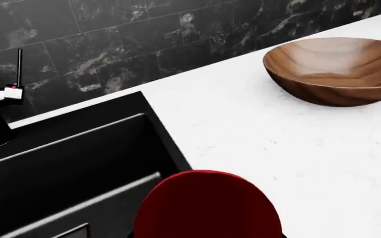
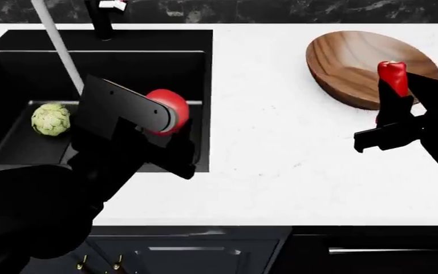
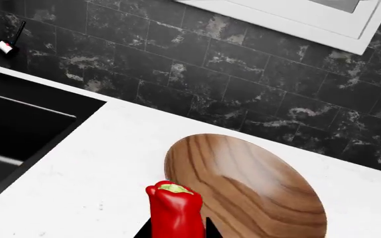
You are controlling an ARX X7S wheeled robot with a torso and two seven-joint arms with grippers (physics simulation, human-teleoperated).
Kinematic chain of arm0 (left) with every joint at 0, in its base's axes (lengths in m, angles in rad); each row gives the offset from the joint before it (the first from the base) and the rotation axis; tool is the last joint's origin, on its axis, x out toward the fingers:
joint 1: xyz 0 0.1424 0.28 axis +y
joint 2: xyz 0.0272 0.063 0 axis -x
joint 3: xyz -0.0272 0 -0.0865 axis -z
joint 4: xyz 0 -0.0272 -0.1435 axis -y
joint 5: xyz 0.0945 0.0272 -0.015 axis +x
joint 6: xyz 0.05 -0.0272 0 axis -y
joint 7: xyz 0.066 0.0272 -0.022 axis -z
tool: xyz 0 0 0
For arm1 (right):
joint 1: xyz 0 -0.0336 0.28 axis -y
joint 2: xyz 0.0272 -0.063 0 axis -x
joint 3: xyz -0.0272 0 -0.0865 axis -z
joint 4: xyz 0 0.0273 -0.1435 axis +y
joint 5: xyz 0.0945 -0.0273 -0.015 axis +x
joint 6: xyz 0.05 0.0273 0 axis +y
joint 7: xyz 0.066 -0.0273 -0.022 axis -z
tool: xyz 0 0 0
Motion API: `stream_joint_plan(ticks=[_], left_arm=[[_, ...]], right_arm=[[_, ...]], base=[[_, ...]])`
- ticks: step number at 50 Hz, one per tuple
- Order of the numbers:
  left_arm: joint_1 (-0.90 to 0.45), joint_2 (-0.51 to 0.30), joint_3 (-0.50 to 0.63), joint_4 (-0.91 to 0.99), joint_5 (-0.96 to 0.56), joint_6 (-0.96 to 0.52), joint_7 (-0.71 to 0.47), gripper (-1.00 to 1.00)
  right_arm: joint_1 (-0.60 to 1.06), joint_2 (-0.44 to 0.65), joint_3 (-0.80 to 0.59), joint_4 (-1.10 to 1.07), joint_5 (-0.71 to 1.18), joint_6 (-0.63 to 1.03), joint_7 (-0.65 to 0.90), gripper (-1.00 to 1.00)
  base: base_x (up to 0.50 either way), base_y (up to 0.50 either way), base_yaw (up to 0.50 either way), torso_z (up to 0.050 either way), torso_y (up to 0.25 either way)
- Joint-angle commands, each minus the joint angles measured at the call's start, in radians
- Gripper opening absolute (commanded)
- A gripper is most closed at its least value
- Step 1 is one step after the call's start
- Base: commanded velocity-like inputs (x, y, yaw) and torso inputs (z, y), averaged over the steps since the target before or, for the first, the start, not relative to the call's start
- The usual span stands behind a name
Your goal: Pick the tomatos and chili peppers from the sink and place them in one bowl. Place the artichoke in the other bowl. Then turn off the sink faucet.
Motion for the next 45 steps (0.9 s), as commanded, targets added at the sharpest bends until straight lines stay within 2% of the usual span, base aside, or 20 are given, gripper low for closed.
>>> stream_joint_plan(ticks=[1,7,8,10,24,32,45], left_arm=[[-0.008,0.013,-0.003,-0.010,0.007,0.023,0.002,-1.00],[-0.013,0.008,-0.007,-0.017,0.006,0.027,0.009,-1.00],[-0.014,0.008,-0.007,-0.019,0.007,0.027,0.010,-1.00],[-0.016,0.008,-0.008,-0.020,0.007,0.028,0.010,-1.00],[-0.030,0.006,-0.011,-0.041,0.020,0.038,0.022,-1.00],[-0.041,-0.004,-0.016,-0.043,0.011,0.033,0.019,-1.00],[-0.052,-0.014,-0.025,-0.055,0.012,0.038,0.021,-1.00]], right_arm=[[-0.008,-0.006,0.010,-0.008,-0.027,-0.003,0.005,-1.00],[-0.009,-0.007,0.012,-0.007,-0.022,-0.002,0.024,-1.00],[-0.121,0.126,0.086,-0.112,0.075,-0.090,0.081,-1.00],[-0.159,0.165,0.111,-0.135,0.094,-0.124,0.086,-1.00],[-0.176,0.167,0.113,-0.127,0.092,-0.127,0.080,-1.00],[-0.127,0.123,0.086,-0.103,0.067,-0.082,0.062,-1.00],[-0.135,0.121,0.089,-0.107,0.040,-0.086,0.064,-1.00]], base=[[0.00,-0.50,0.00,0.000,0.000],[0.00,-0.50,0.00,0.000,0.000],[0.00,-0.50,0.00,0.000,0.000],[0.00,-0.50,0.00,0.000,0.000],[0.00,-0.46,0.00,0.001,0.000],[0.02,-0.45,0.00,0.000,0.000],[0.33,-0.12,0.00,0.000,0.000]])
